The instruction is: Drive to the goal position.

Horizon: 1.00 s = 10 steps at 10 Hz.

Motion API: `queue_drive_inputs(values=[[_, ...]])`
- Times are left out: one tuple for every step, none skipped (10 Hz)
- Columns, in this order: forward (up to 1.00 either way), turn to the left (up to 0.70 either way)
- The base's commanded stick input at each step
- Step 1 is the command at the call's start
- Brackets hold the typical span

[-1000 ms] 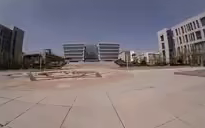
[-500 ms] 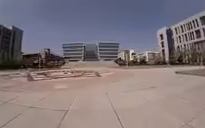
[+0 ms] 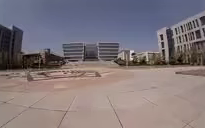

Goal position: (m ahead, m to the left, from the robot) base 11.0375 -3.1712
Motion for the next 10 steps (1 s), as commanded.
queue_drive_inputs(values=[[0.00,0.00],[0.05,0.00],[0.19,0.00],[0.70,0.00],[0.70,0.00],[0.70,0.00],[0.69,0.00],[0.67,0.00],[0.67,0.00],[0.66,0.00]])
